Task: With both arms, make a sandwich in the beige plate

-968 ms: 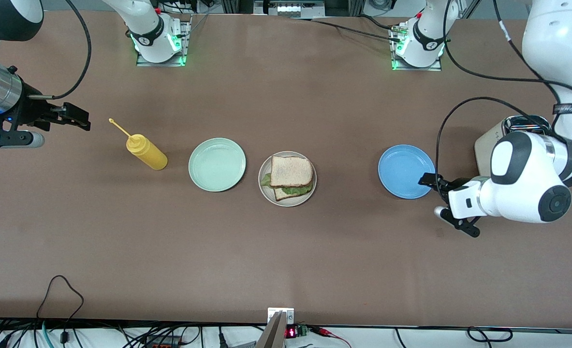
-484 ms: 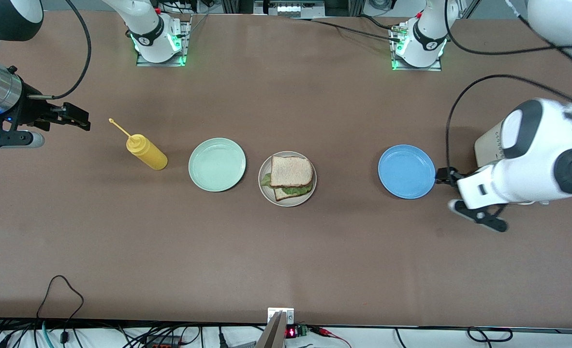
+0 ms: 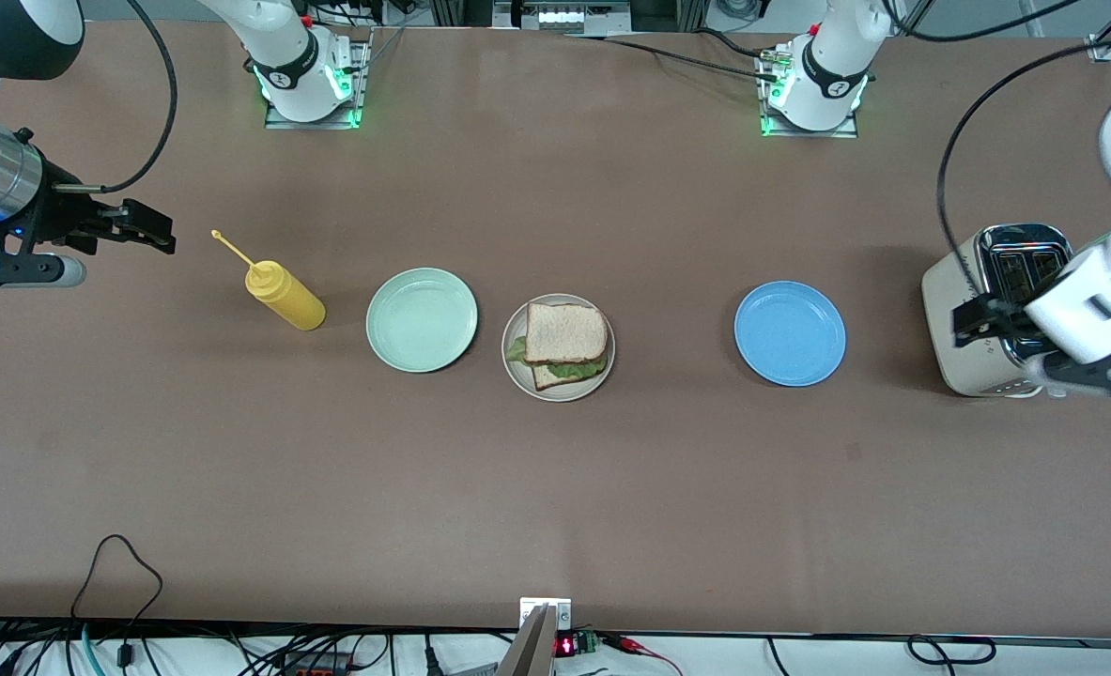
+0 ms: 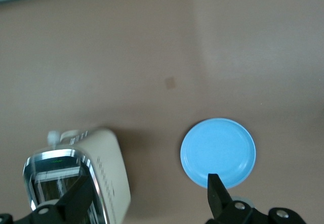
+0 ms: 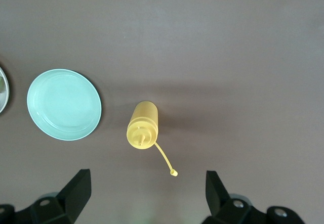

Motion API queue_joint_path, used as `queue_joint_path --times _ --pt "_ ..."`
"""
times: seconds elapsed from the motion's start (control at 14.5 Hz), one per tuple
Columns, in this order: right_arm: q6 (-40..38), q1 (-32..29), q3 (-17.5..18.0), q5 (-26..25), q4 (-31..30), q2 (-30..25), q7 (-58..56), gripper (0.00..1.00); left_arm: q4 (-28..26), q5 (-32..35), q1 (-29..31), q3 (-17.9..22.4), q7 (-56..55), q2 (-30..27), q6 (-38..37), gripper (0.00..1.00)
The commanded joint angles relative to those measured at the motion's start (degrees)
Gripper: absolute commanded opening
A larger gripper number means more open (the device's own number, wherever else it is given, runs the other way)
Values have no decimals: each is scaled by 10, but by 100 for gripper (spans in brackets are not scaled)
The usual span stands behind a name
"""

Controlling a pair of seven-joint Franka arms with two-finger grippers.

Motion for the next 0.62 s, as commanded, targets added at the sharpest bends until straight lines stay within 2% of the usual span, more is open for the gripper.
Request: queue_joint_path --times 0.0,0.14,0.35,0.55 --pt "-2 3 -3 7 10 3 3 100 -87 -14 8 4 -49 -75 -3 100" --pt "-3 4 -3 6 11 3 1 100 -132 -25 20 -2 -56 -101 15 100" --pt "-3 3 -3 7 11 3 2 100 -171 -35 20 -3 -58 -123 43 100" --pt "-3 3 -3 7 11 3 1 100 -171 -35 13 -9 -57 -123 44 100"
